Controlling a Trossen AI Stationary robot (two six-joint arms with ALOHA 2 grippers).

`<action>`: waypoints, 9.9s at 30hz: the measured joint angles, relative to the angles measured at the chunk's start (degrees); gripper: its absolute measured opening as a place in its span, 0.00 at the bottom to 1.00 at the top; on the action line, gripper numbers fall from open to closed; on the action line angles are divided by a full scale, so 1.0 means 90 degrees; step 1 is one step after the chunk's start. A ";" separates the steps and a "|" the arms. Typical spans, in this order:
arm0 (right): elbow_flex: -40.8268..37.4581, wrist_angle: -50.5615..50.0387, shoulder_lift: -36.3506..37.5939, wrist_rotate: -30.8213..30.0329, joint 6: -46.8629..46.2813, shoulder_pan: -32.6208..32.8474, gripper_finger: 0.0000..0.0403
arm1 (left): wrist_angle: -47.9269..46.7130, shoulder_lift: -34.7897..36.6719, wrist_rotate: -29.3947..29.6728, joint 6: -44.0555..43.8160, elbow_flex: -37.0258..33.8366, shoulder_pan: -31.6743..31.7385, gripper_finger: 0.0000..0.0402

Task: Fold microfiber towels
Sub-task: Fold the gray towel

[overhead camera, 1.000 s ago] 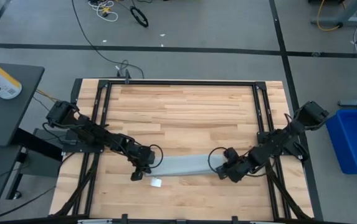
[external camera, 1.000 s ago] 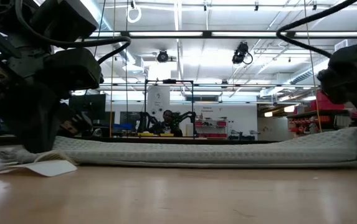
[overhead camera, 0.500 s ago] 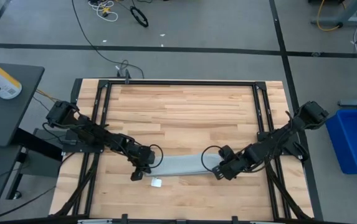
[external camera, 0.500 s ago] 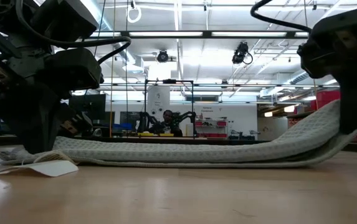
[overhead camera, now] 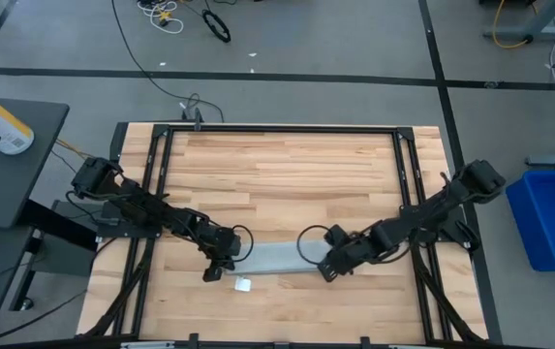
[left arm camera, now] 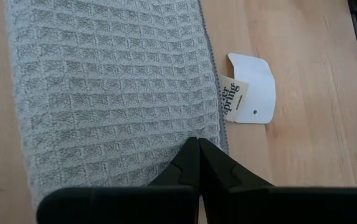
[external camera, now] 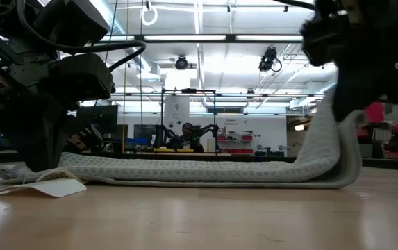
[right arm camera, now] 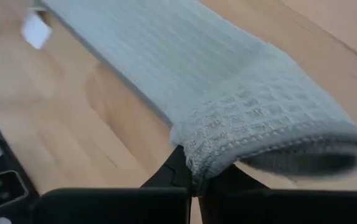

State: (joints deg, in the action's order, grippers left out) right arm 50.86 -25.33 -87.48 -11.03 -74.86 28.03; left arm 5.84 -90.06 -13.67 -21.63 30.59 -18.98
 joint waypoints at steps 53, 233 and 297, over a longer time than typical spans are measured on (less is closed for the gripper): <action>0.3675 0.3559 -0.4137 0.2244 0.4004 -0.1631 0.01 | 0.0076 -0.0005 0.0087 0.0085 -0.0012 -0.0022 0.00; 0.0390 0.4422 -0.2441 0.1129 -0.0811 -0.1155 0.60 | 0.0738 0.0406 0.1134 -0.1003 -0.0579 -0.0087 0.30; 0.0812 0.5067 -0.3339 0.1654 -0.1124 -0.1126 0.64 | 0.1304 0.0389 0.0937 -0.0862 -0.0602 -0.0092 0.30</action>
State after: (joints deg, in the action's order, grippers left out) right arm 58.17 20.27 -117.53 3.86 -84.98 17.89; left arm 17.57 -86.56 -5.23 -29.39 25.17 -19.81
